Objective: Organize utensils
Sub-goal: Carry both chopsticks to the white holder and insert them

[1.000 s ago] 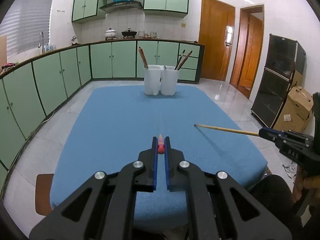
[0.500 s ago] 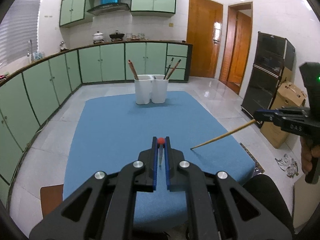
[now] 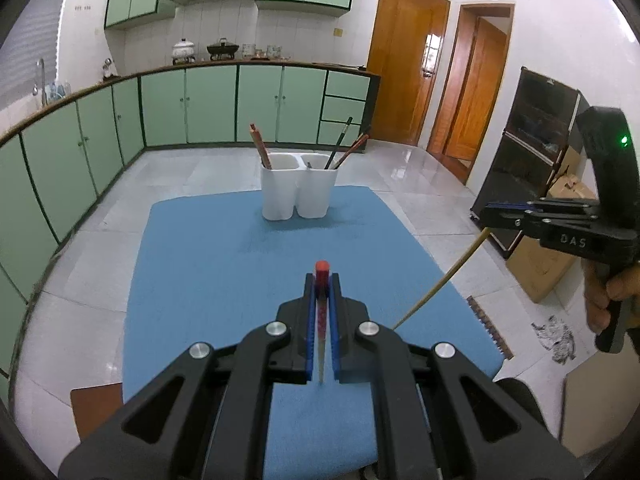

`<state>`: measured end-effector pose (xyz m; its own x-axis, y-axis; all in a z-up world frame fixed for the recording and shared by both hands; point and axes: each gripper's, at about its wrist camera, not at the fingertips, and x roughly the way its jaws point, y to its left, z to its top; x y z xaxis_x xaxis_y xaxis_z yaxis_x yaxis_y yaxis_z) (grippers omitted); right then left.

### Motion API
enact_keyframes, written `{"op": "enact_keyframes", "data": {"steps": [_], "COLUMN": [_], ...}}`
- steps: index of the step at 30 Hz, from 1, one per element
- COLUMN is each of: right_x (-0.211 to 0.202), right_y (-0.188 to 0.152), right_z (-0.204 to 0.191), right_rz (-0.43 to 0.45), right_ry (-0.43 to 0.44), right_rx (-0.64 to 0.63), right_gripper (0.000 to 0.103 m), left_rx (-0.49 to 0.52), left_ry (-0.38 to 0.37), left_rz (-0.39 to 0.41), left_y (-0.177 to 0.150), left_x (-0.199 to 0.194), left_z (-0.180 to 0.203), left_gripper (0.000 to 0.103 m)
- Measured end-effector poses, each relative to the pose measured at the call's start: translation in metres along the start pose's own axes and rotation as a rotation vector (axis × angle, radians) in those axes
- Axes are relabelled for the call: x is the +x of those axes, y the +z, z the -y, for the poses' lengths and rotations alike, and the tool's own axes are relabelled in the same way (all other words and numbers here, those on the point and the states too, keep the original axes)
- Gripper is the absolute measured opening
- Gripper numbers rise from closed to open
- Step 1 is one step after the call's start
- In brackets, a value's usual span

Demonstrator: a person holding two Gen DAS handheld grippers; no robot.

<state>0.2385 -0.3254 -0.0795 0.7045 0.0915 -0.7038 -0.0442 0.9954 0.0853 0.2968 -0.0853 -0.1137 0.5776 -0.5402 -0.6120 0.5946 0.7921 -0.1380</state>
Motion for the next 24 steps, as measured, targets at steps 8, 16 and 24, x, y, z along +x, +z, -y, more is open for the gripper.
{"op": "enact_keyframes", "data": {"steps": [8,16,24], "right_x": [-0.004,-0.025,-0.033], "right_y": [0.043,0.107,0.176], "right_z": [0.008,0.012,0.019], "right_rz": [-0.017,-0.001,0.034], "right_ry": [0.002,-0.027,-0.058], "right_rx": [0.003,-0.008,0.020], "right_gripper": [0.007,0.007,0.007], "left_rx": [0.036,0.049,0.025], "left_ry": [0.007,0.014,0.022], "left_rz": [0.001,0.023,0.077], "left_y": [0.041,0.104,0.182], "left_x": [0.003,0.001,0.010], "left_z": [-0.002,-0.006,-0.008], "left_gripper": [0.005,0.005,0.005]}}
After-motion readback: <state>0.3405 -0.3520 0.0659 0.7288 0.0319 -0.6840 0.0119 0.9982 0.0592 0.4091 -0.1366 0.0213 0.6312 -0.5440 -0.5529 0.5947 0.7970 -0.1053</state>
